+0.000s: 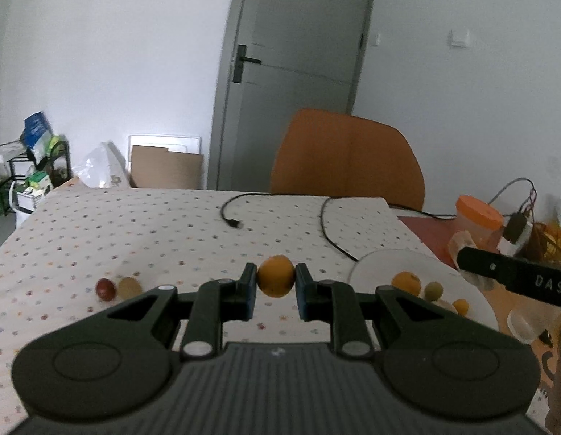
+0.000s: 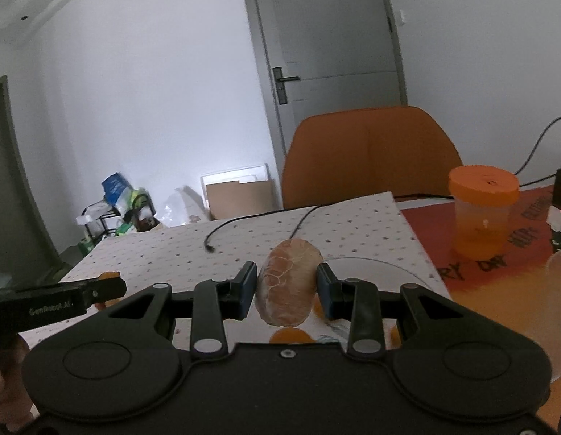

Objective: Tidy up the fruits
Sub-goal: 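Carry the pomelo segment and tangerine to the white plate and open both grippers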

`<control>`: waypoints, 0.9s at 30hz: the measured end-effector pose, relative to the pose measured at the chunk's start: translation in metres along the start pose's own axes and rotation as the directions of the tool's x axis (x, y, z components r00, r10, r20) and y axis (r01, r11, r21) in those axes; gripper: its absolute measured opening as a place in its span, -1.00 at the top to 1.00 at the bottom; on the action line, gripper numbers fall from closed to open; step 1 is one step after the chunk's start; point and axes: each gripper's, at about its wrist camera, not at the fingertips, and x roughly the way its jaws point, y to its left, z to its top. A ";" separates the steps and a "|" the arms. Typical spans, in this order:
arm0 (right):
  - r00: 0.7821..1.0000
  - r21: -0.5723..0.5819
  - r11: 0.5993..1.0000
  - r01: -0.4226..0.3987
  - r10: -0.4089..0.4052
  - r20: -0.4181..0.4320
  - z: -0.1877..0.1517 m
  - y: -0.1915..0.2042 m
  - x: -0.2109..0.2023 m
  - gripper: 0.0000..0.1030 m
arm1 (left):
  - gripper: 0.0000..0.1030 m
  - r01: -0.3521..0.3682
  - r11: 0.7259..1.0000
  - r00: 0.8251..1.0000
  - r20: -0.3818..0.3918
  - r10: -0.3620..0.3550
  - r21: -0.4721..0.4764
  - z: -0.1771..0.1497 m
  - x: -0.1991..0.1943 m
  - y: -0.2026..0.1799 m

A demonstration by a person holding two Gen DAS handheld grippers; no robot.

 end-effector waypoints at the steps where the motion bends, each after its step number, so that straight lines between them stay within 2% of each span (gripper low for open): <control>1: 1.000 0.003 1.000 0.004 -0.004 -0.001 -0.001 -0.003 0.001 0.34 | 0.60 0.004 1.000 1.000 -0.004 -0.004 0.006 0.000 0.003 -0.003; 10: 0.999 0.035 0.999 0.029 -0.028 -0.021 -0.009 -0.023 0.017 0.34 | 0.60 0.030 0.999 0.999 -0.036 -0.029 0.038 -0.004 0.026 -0.026; 20: 0.999 0.098 0.995 0.018 -0.014 -0.038 -0.021 -0.043 0.040 0.33 | 0.60 0.029 0.996 0.998 -0.063 -0.024 0.085 -0.006 0.049 -0.045; 24: 1.000 0.147 0.989 -0.026 0.027 -0.009 -0.023 -0.052 0.038 0.17 | 0.60 0.028 0.996 0.998 -0.065 -0.022 0.090 -0.005 0.056 -0.050; 27: 0.999 0.156 0.988 -0.022 0.018 0.029 -0.023 -0.057 0.031 0.13 | 0.60 0.031 0.994 0.997 -0.068 -0.024 0.107 -0.003 0.060 -0.056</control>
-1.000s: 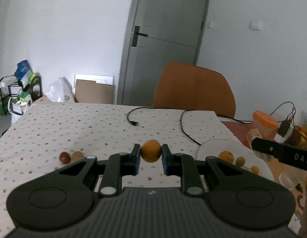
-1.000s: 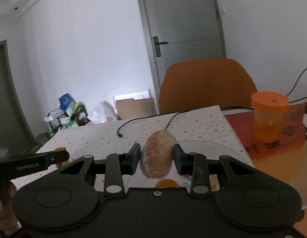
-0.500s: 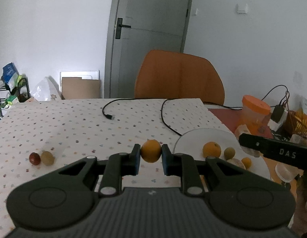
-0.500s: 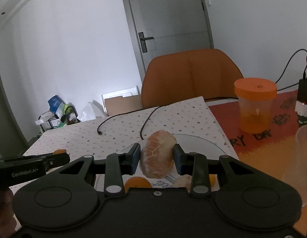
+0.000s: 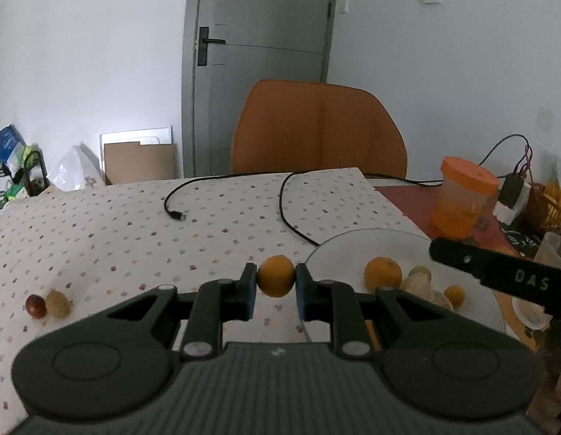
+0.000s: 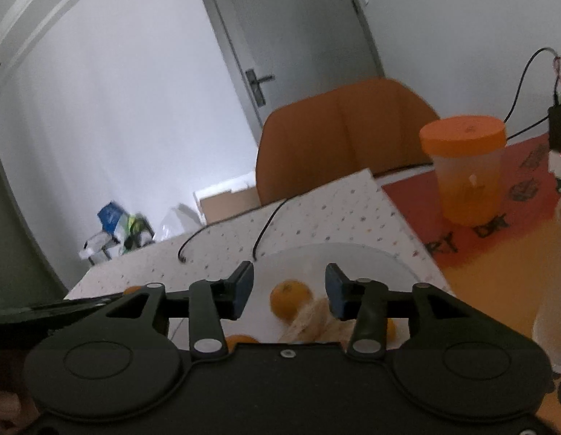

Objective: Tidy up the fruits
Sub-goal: 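Carry the pomelo segment and tangerine to the white plate and open both grippers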

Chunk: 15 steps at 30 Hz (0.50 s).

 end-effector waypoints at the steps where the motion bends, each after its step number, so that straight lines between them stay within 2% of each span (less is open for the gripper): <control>1: 1.000 0.003 1.000 0.008 -0.008 0.005 -0.001 -0.001 -0.002 0.13 | 0.60 0.002 1.000 1.000 0.000 -0.002 0.008 0.001 0.001 -0.002; 13: 0.996 -0.016 0.996 0.084 -0.084 -0.013 -0.004 -0.011 0.003 0.09 | 0.60 0.058 0.998 0.998 -0.021 -0.057 0.039 0.006 0.018 -0.025; 15: 0.997 -0.015 0.997 0.081 -0.082 -0.011 -0.004 -0.012 0.002 0.09 | 0.52 0.064 0.997 0.998 -0.013 -0.063 0.047 0.008 0.015 -0.027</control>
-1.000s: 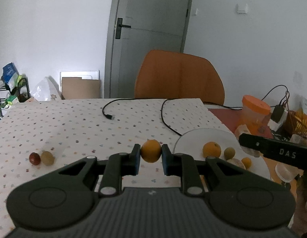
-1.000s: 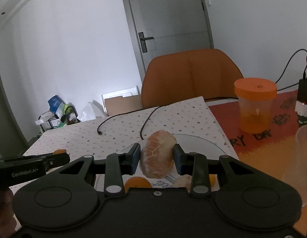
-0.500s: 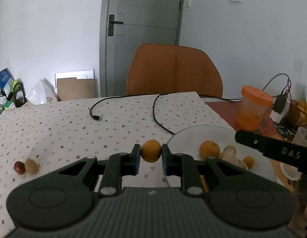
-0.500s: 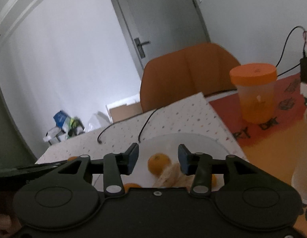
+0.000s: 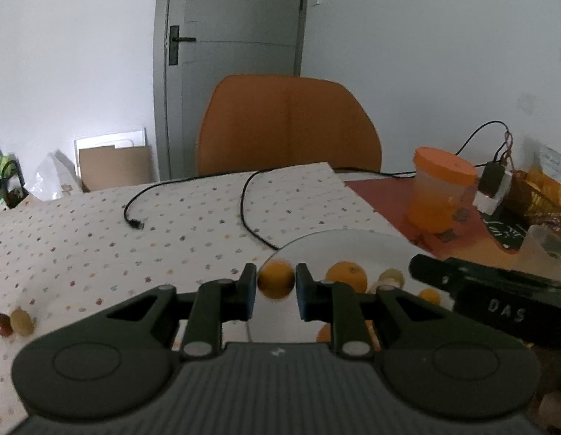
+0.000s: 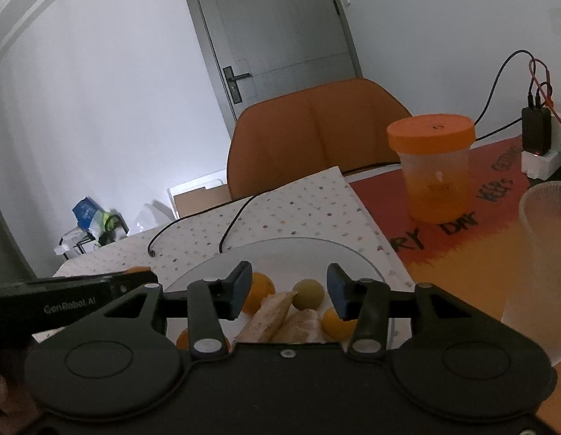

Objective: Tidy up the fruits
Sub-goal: 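Carry the pomelo segment and tangerine to the white plate and open both grippers, then move both tools back over the red plum and kiwi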

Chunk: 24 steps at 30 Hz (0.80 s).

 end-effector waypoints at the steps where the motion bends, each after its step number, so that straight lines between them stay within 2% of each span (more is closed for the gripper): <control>1: 1.000 0.002 1.000 -0.005 0.005 0.002 0.000 0.000 -0.001 0.08 | 0.53 -0.002 1.000 1.000 0.004 0.002 0.005 0.000 -0.002 0.000; 4: 0.999 0.018 0.999 -0.043 0.043 -0.001 0.001 0.001 -0.003 0.06 | 0.53 -0.023 1.000 1.000 -0.003 0.023 0.014 0.000 -0.005 0.002; 9: 0.998 0.005 0.998 -0.056 0.056 0.003 0.001 0.006 -0.005 0.04 | 0.49 -0.067 0.998 0.998 -0.015 0.067 -0.003 -0.005 -0.014 0.016; 18: 0.995 0.025 0.995 -0.094 0.095 -0.031 -0.001 0.011 0.000 -0.03 | 0.03 -0.135 0.988 0.990 -0.040 0.133 -0.070 -0.017 -0.038 0.055; 20: 0.996 0.005 0.997 -0.077 0.078 -0.042 -0.001 0.017 0.001 -0.09 | -0.08 -0.152 0.985 0.988 -0.039 0.149 -0.084 -0.018 -0.044 0.065; 24: 0.995 -0.002 0.996 -0.093 0.092 -0.041 0.001 0.025 -0.002 -0.24 | -0.24 -0.188 0.978 0.982 -0.033 0.186 -0.094 -0.018 -0.055 0.080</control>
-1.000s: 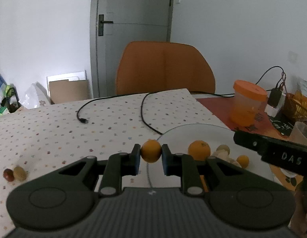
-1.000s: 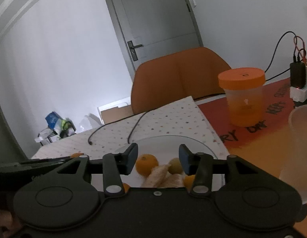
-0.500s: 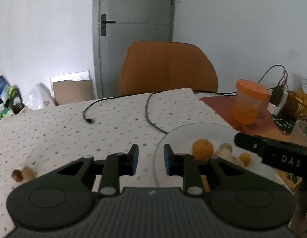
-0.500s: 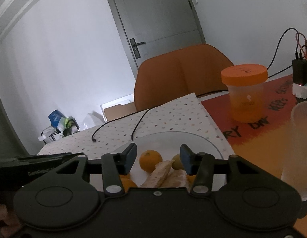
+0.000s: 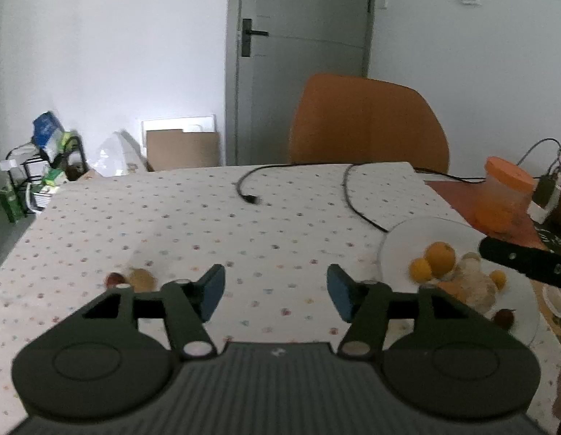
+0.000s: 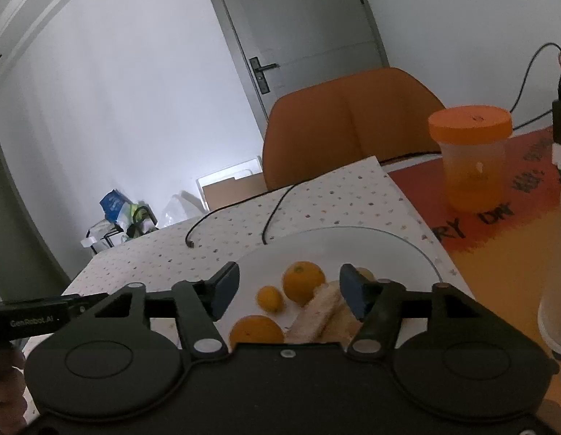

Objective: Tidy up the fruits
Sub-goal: 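Move both tools back over the red plum and kiwi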

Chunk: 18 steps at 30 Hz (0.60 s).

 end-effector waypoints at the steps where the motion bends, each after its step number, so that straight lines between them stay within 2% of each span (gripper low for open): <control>1: 1.000 -0.008 1.000 0.002 -0.002 -0.001 0.000 0.003 0.000 -0.25 | -0.31 -0.006 1.000 1.000 0.003 0.006 -0.003 0.000 -0.002 0.004; 5: 1.000 -0.024 1.000 0.006 -0.007 -0.023 0.000 0.011 0.003 -0.33 | -0.51 -0.029 0.999 0.999 0.013 0.030 -0.020 0.001 -0.007 0.019; 15: 0.997 -0.048 0.999 -0.004 0.000 -0.075 -0.006 0.039 0.007 -0.82 | -0.59 -0.066 0.996 0.998 -0.011 0.065 -0.064 -0.005 -0.012 0.055; 18: 0.996 -0.060 0.998 -0.010 0.005 -0.089 -0.010 0.052 0.008 -0.90 | -0.65 -0.070 0.994 0.997 -0.014 0.069 -0.078 -0.009 -0.015 0.065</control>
